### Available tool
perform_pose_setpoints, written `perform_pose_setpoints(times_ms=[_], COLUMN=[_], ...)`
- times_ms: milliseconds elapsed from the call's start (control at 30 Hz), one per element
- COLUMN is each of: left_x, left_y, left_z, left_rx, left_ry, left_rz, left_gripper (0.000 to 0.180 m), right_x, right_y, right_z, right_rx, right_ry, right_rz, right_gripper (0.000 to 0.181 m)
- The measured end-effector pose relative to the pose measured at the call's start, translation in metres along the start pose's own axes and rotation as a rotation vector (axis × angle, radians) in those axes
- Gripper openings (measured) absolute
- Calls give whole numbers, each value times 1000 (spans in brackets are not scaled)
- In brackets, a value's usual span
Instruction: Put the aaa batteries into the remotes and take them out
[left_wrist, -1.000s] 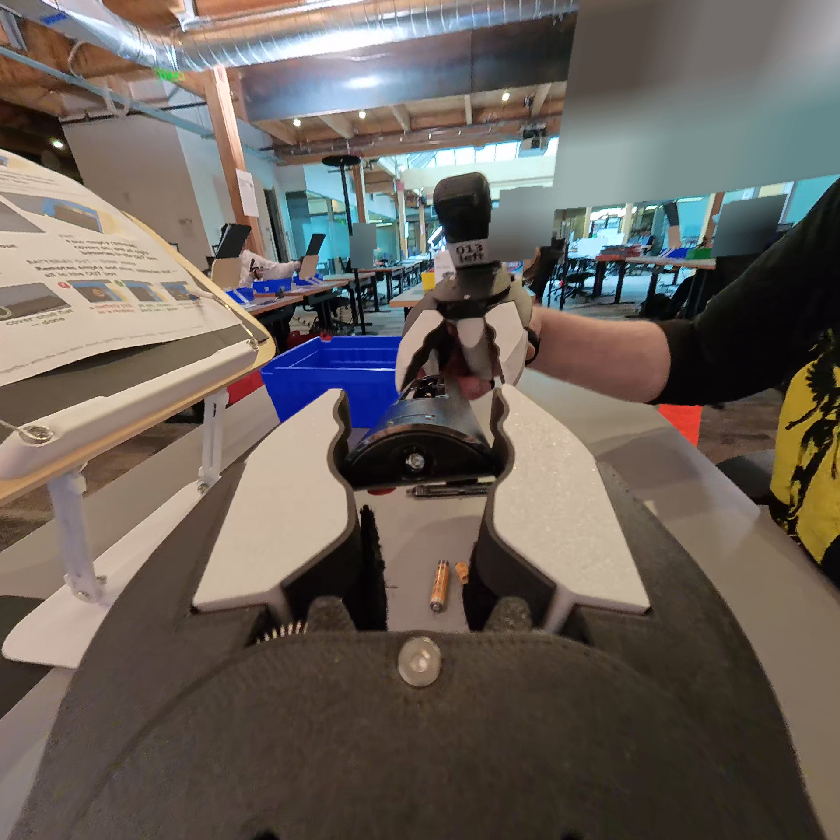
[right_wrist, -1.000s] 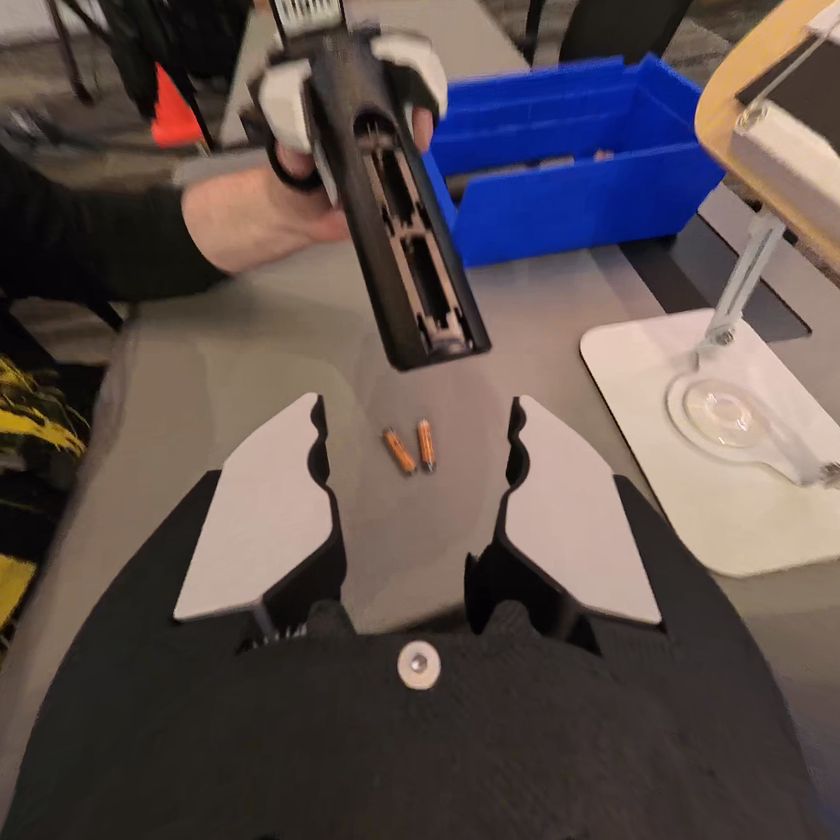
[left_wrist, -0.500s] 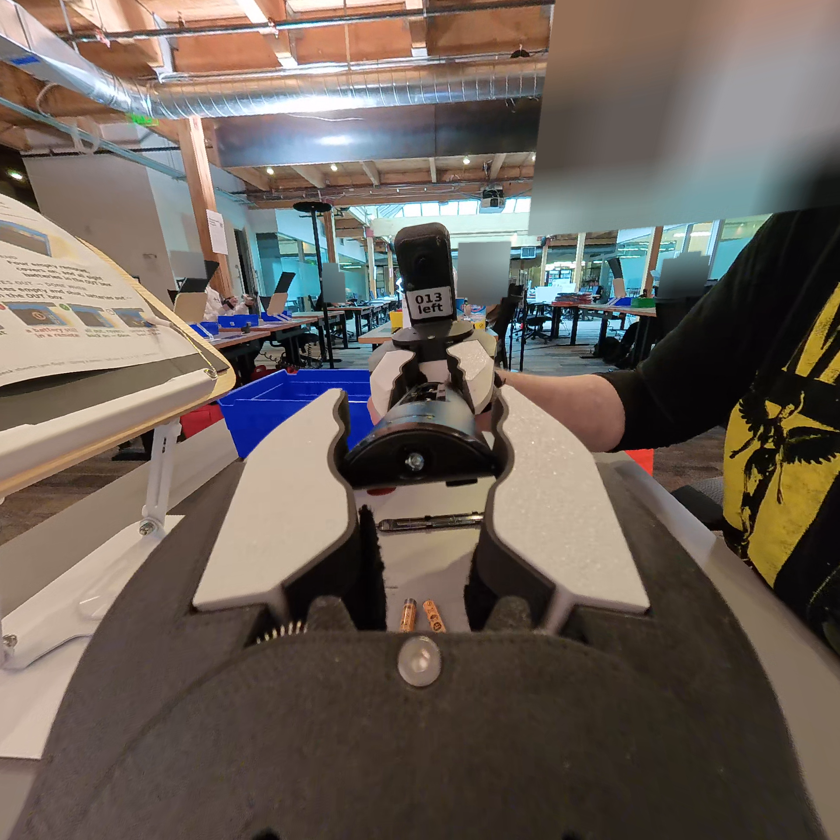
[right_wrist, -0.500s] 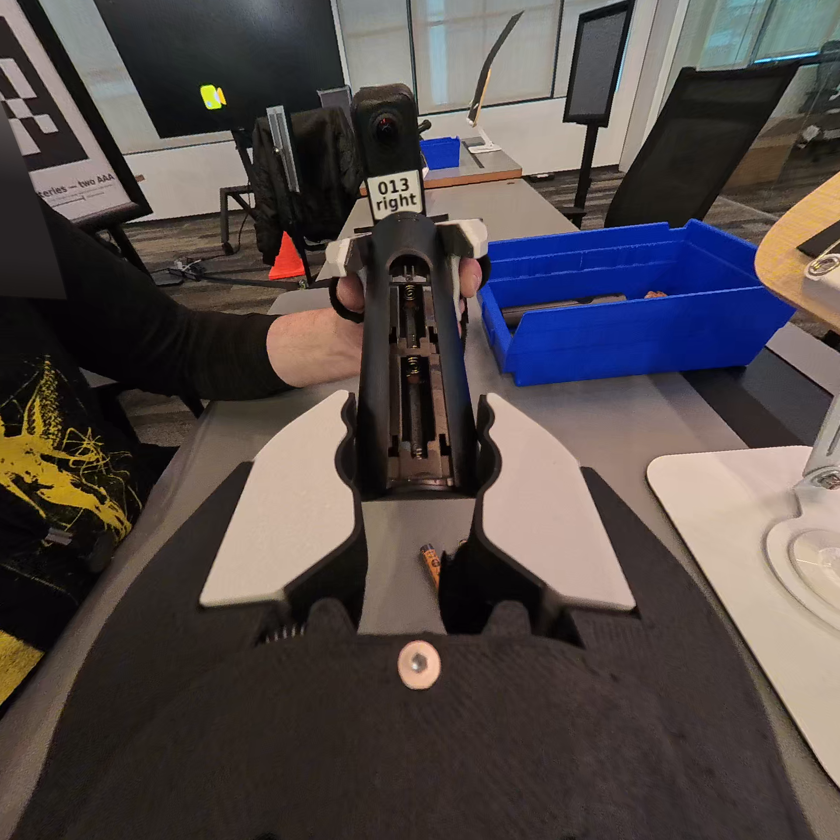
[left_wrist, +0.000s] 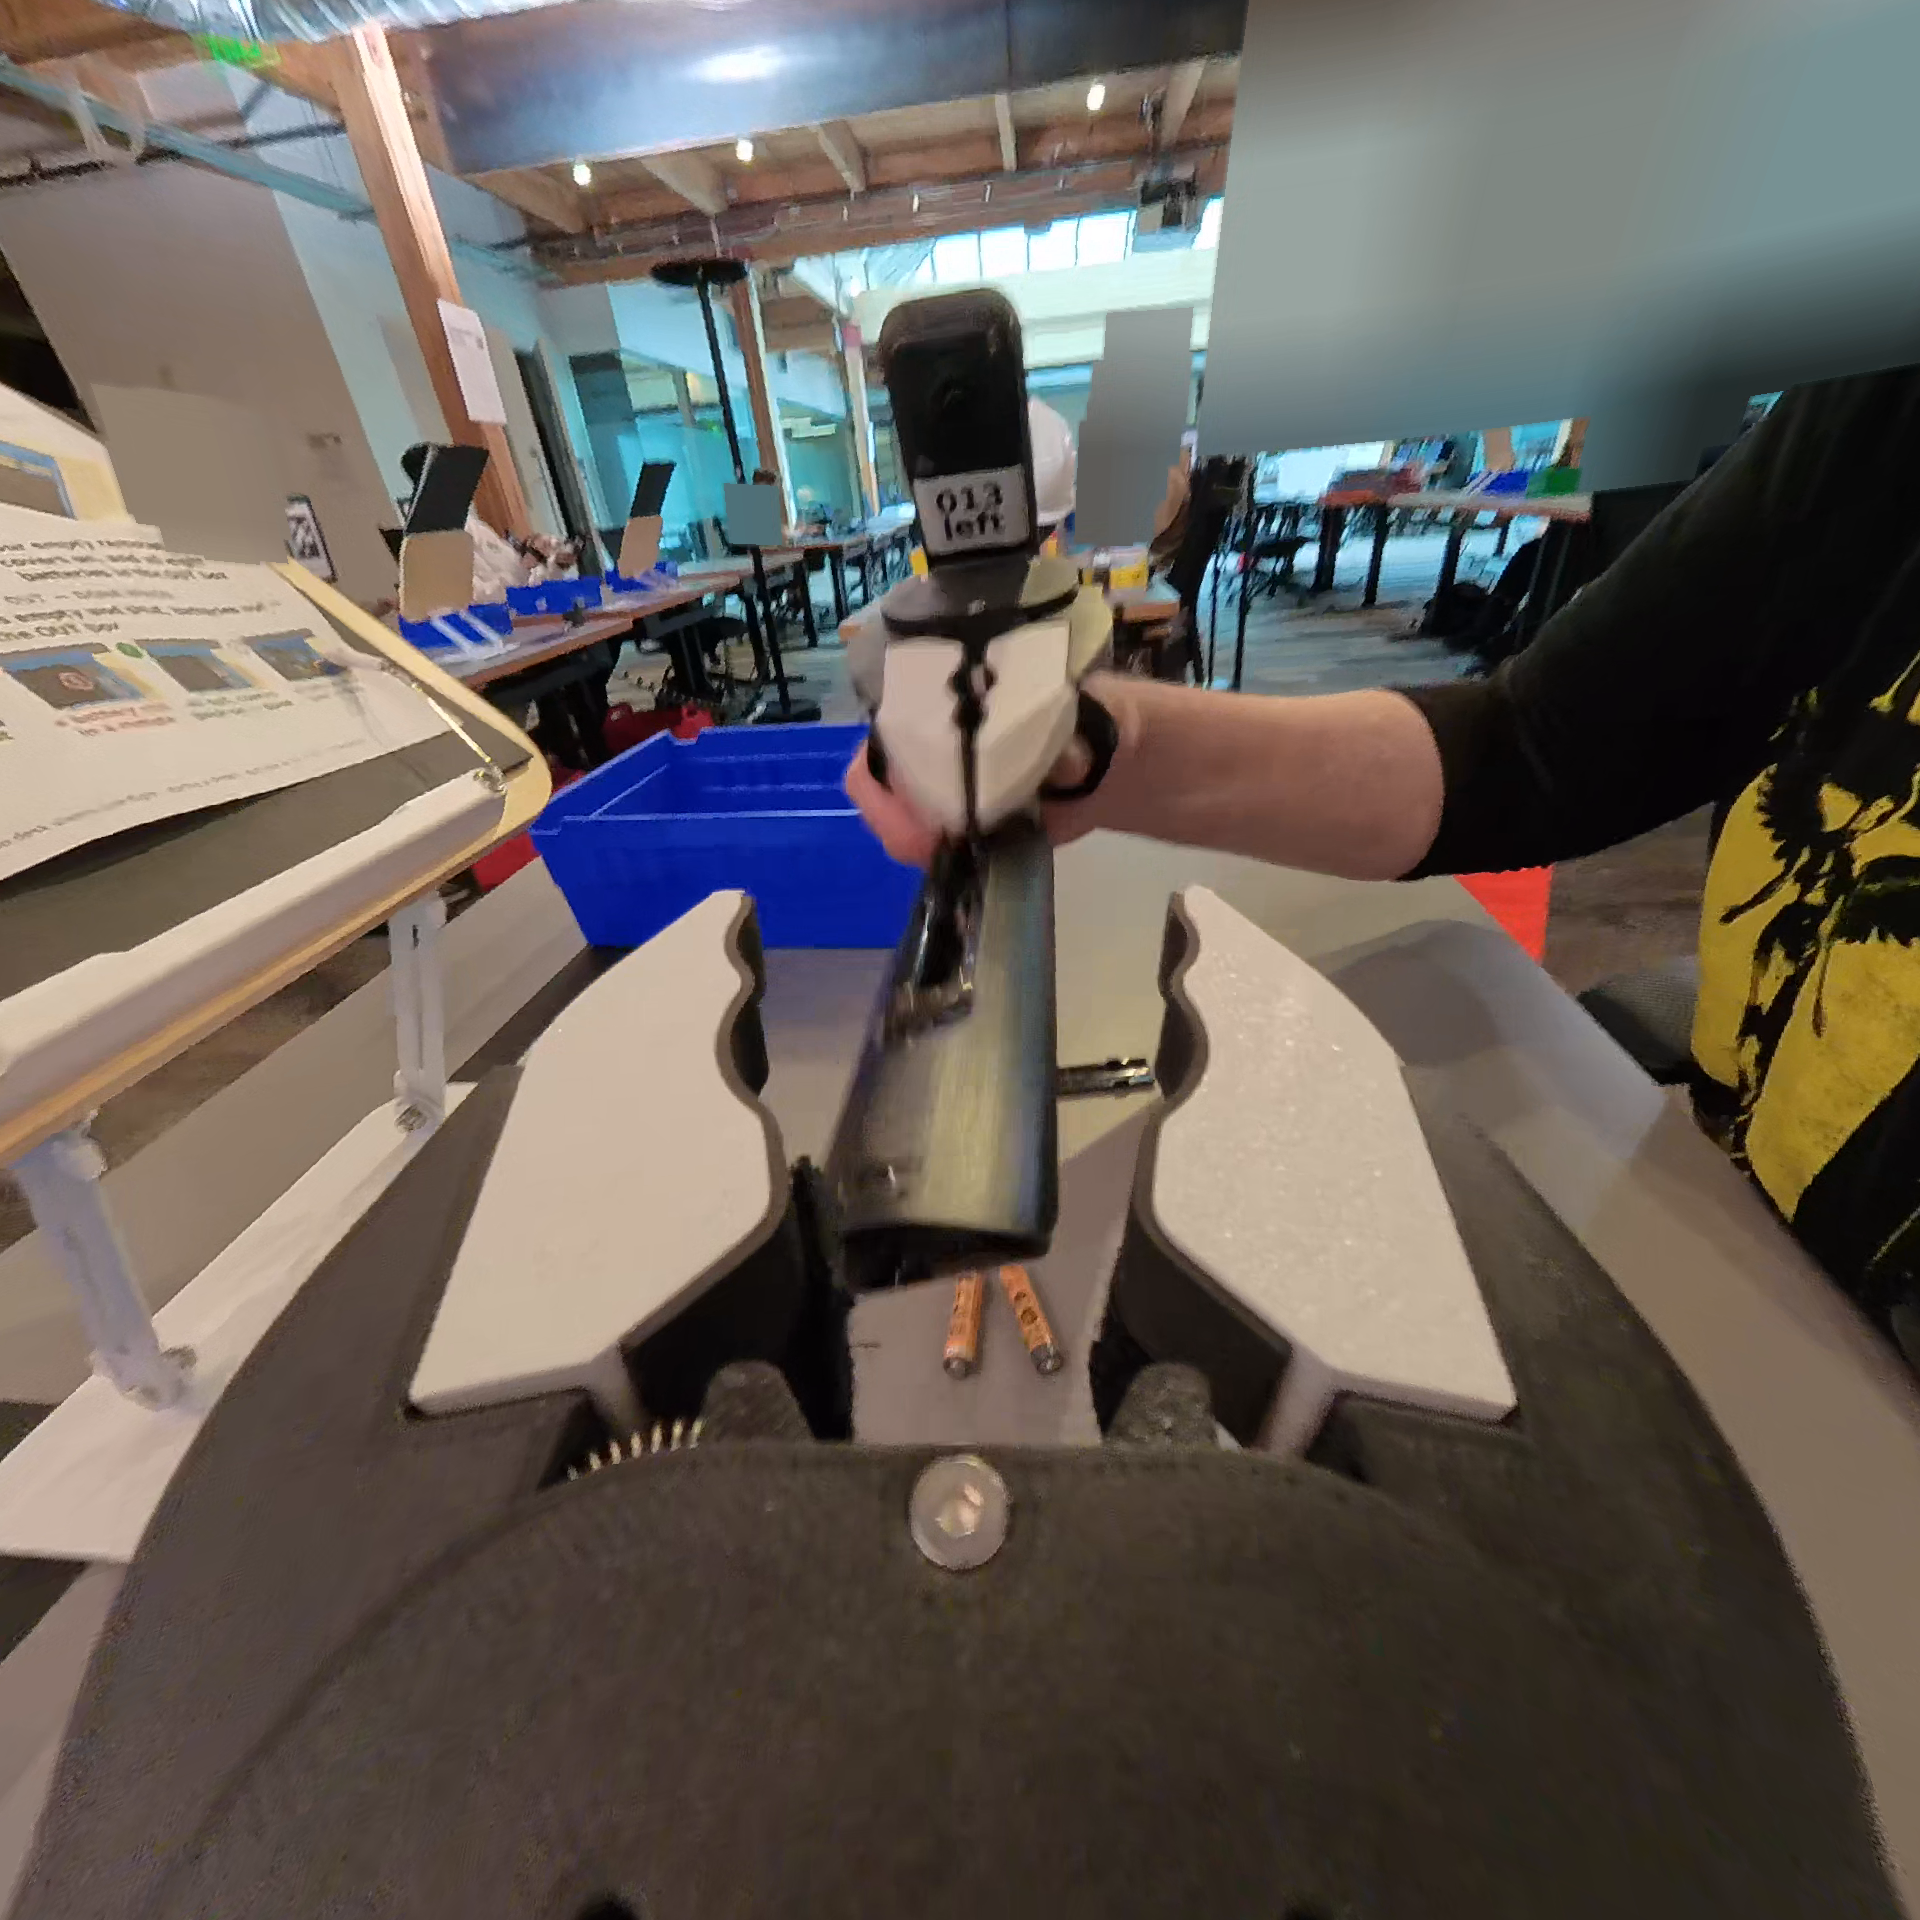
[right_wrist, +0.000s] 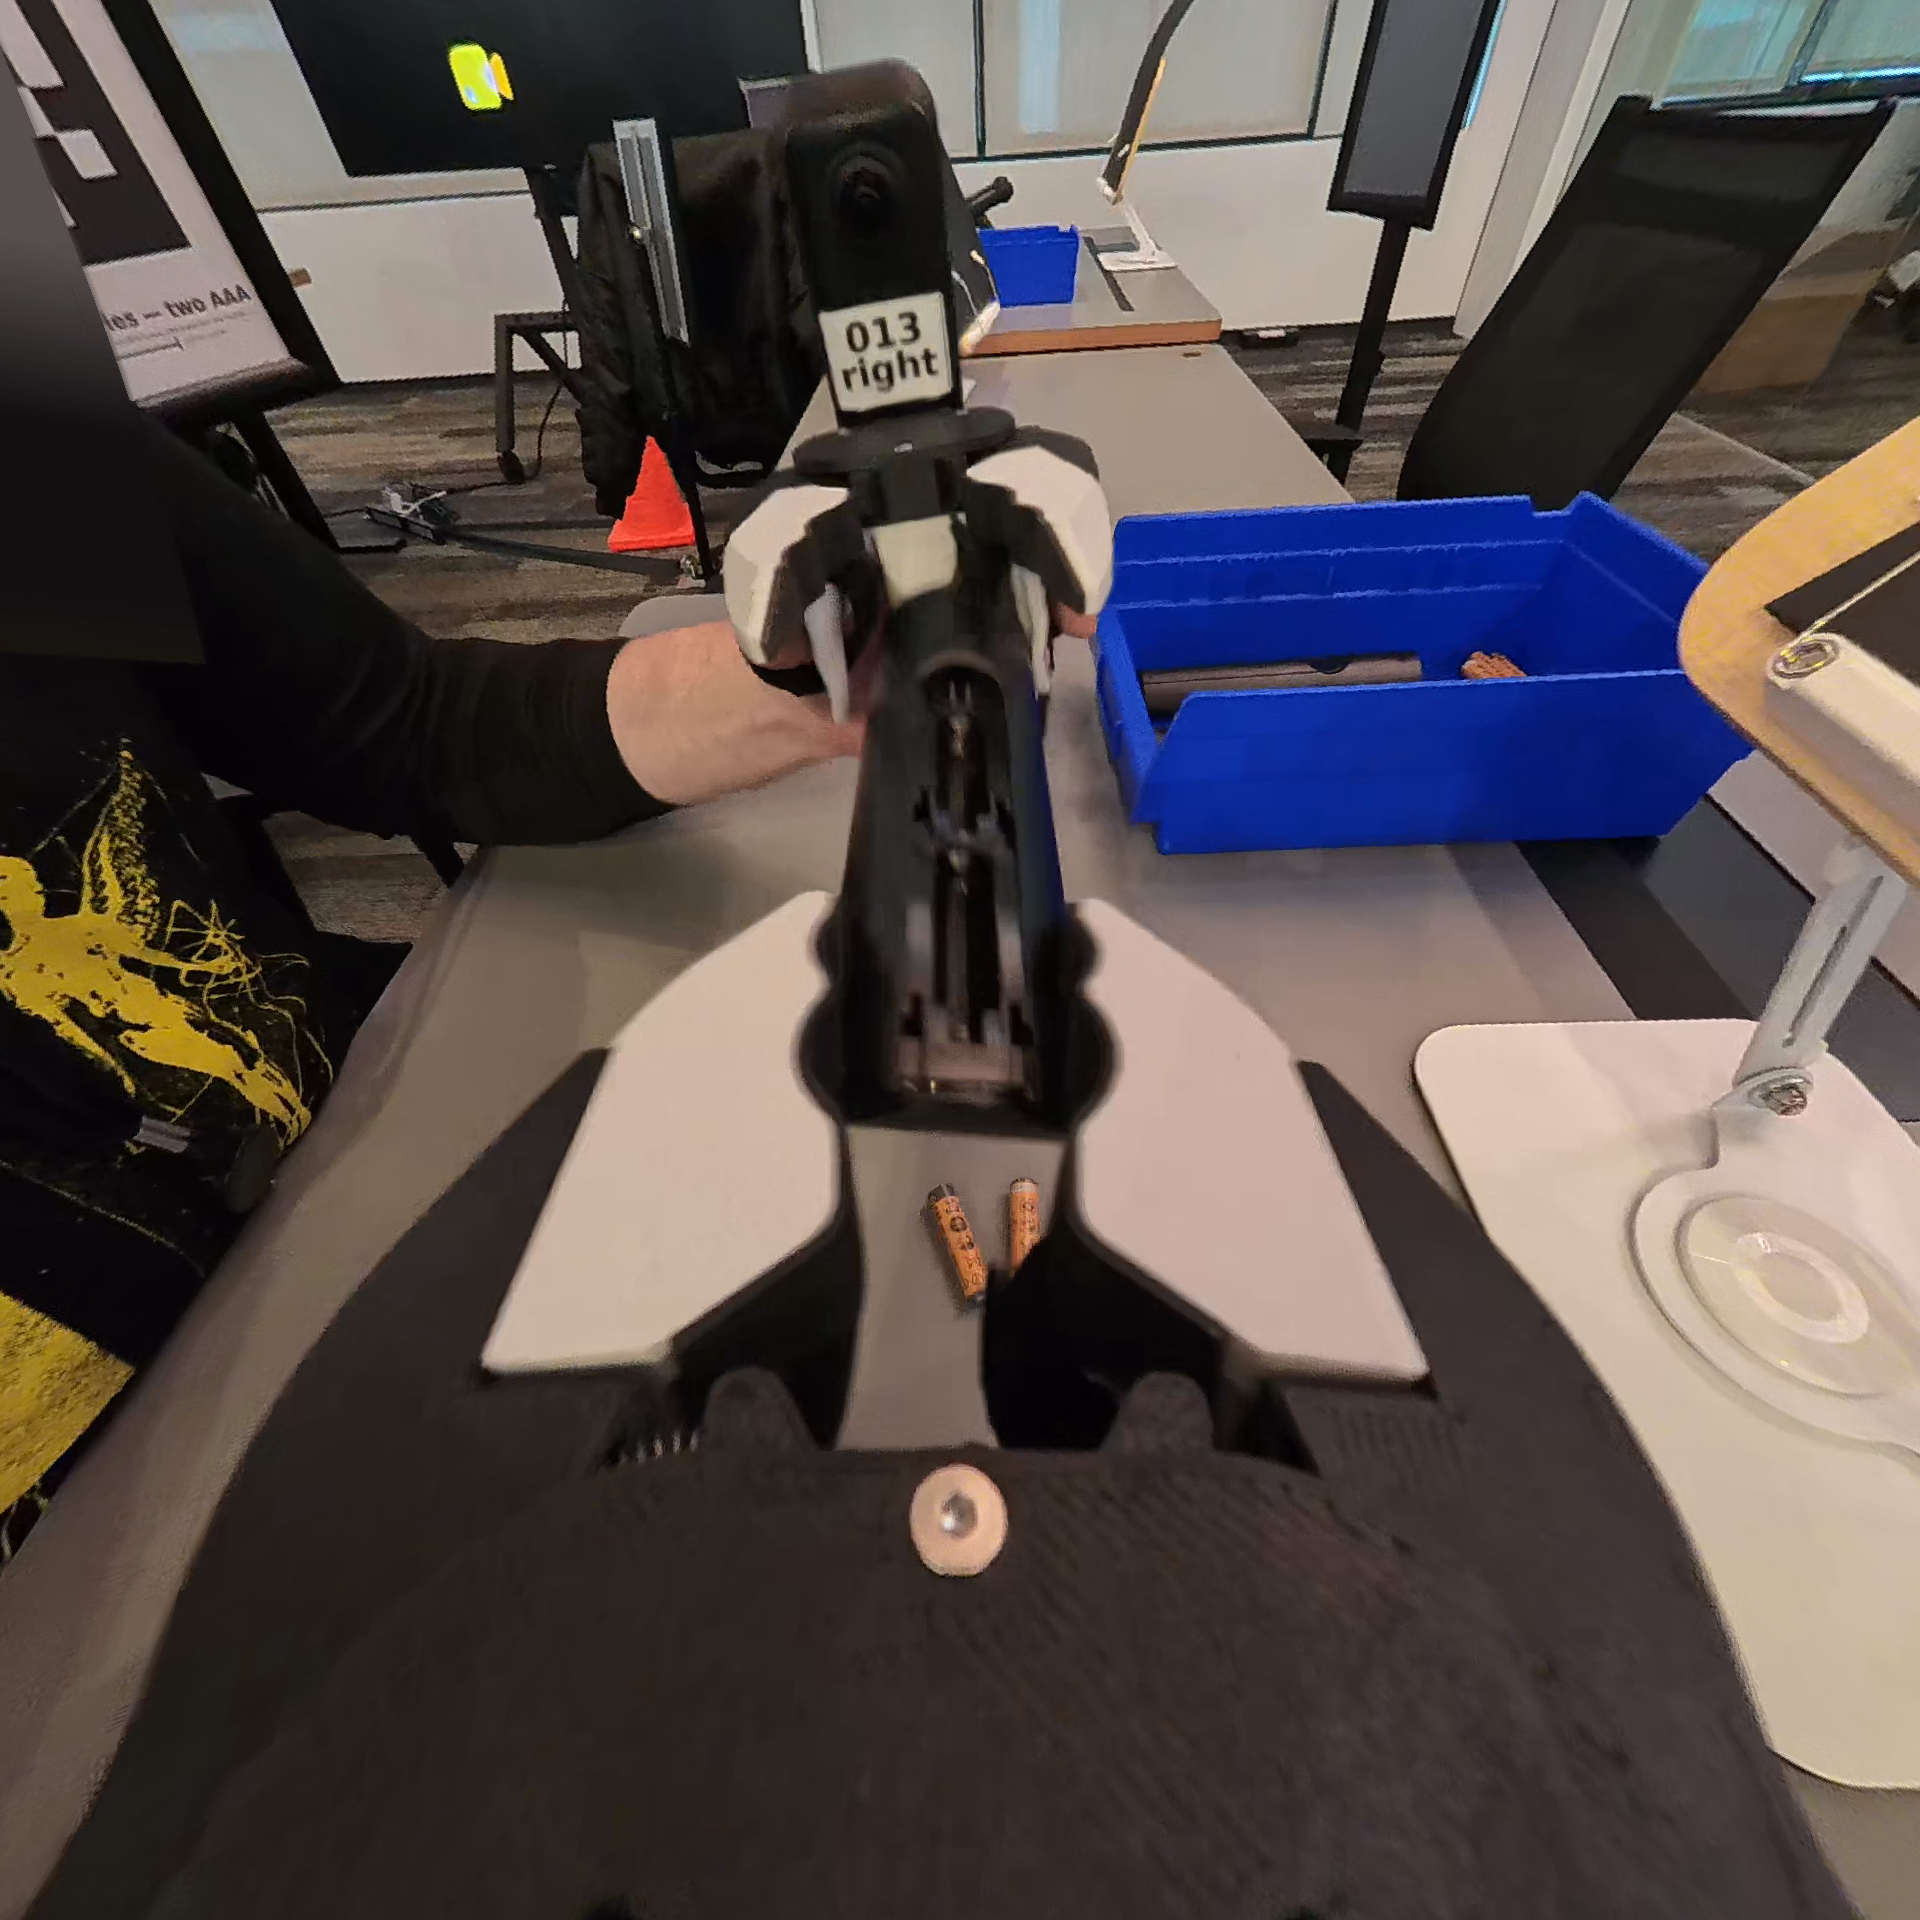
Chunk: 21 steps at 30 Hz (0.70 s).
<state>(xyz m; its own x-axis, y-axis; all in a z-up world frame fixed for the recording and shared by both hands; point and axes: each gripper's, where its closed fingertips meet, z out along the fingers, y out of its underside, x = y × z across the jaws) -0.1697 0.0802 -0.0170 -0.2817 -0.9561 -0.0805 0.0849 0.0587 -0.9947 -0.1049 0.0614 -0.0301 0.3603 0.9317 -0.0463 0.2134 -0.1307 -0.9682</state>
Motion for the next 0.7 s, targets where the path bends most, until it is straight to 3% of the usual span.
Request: perform_pose_setpoints(times_ms=[33,100,167,233,267,300,367,433,500,700], left_x=[-1,0,6,6,6,4,-4,-8,-12,-19], left_y=[1,6,25,41,52,65,81,93,106,118], left_z=[-1,-1,1,-3,-6,-11,-22,-30,-37,-41], left_rx=[-30,-104,-213,-319,-369,-417,-455,-491,-559,-530], left_ry=[-10,-9,44,40,34,19,-13,-24,-46,-50], left_rz=[14,34,16,25,11,-1,-19,-48,-33,-70], left_gripper=[73,65,49,48,53,53,52,56,58,61], right_x=[2,6,8,12,8,4,9,25,43,55], right_y=[-9,-13,6,42,62,76,86,116,150,179], right_z=[-10,-14,-8,-1,4,9,22,26,26,43], right_rx=[51,83,19,-92,-212,-317,-385,-556,-706,-820], right_ry=[-3,-12,-8,-8,15,58,106,117,171,190], right_rz=[-19,20,9,105,94,43,-4,59,49,25], right_gripper=[0,0,0,0,3,18,34,63,67,62])
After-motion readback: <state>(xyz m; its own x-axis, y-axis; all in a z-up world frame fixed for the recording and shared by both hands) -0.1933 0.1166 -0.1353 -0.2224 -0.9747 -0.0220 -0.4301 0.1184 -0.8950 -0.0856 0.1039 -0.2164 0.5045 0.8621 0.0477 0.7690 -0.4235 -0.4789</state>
